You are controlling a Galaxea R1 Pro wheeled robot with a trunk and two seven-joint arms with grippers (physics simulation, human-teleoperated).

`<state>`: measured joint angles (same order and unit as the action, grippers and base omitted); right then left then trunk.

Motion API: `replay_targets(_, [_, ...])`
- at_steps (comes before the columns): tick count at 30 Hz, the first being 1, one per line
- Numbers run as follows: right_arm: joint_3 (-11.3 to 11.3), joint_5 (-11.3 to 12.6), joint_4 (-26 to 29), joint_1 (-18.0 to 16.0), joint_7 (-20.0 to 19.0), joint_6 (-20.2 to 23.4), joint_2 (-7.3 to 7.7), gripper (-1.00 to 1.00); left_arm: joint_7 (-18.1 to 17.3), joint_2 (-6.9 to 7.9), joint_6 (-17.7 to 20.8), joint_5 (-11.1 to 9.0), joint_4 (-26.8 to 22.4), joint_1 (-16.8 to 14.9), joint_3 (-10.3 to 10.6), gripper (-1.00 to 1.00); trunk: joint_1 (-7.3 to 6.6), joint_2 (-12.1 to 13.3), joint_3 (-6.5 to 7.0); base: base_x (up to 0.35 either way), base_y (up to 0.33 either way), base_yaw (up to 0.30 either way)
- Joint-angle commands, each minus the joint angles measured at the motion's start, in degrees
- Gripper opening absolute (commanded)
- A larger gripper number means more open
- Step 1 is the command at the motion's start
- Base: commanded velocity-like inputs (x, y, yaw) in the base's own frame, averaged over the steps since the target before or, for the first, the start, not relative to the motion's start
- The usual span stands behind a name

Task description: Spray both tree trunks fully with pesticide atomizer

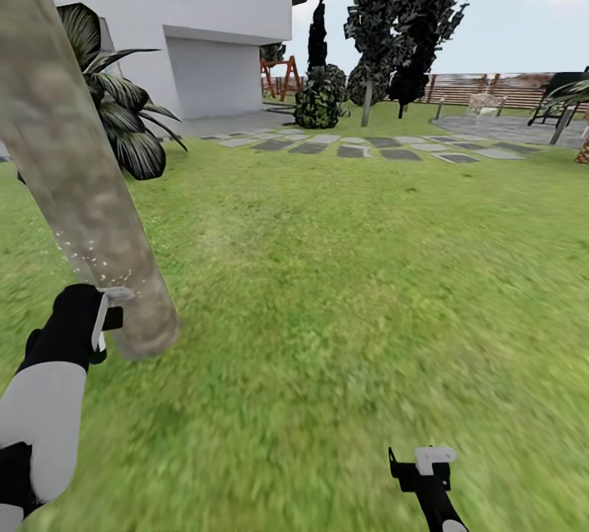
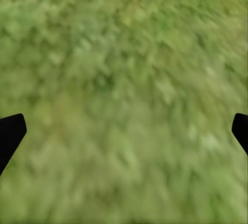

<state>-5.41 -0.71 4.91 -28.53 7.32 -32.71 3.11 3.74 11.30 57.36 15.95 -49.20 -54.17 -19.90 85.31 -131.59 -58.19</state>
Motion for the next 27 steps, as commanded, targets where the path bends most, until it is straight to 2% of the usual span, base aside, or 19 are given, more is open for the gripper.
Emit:
replay_targets(1, [-0.5,-0.1,0.0,0.0,0.5,-0.1,-0.01,1.0,0.4,-0.03,0.2,-0.3,-0.1,-0.3,0.0,-1.0,-0.01,0.0,-0.05,0.0,0.0,0.006])
replay_targets(6, [-0.5,-0.1,0.0,0.0,0.6,-0.1,0.25,1.0,0.4,-0.01,0.2,-0.3,-0.3,-0.1,0.6,-1.0,-0.01,0.0,-0.05,0.051,-0.031,0.001])
replay_targets(16, [-0.5,-0.1,0.0,0.0,0.6,-0.1,0.41,1.0,0.4,0.72,0.2,-0.1,-0.4,-0.7,0.7,-1.0,-0.01,0.0,-0.05,0.233,-0.161,0.002])
replay_targets(27, [-0.5,-0.1,0.0,0.0,0.5,-0.1,0.32,1.0,0.4,0.44,0.2,-0.1,-0.4,-0.7,0.8,-1.0,-0.01,0.0,-0.33,0.181,-0.223,0.232])
